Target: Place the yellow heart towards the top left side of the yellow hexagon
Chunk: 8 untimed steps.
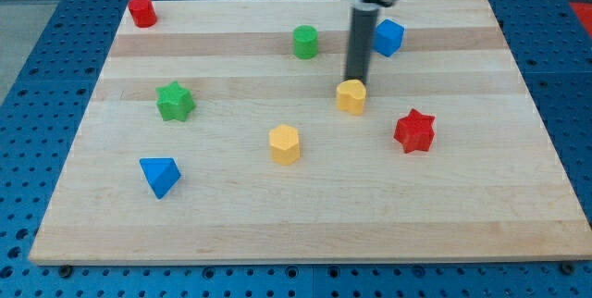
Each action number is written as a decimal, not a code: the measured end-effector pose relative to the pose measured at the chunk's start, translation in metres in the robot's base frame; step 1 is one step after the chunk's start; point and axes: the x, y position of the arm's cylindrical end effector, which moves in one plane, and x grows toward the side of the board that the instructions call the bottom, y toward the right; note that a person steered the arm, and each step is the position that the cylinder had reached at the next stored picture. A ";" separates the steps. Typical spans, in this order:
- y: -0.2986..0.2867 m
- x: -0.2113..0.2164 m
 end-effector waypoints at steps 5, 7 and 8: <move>-0.001 0.023; 0.005 0.049; -0.012 0.058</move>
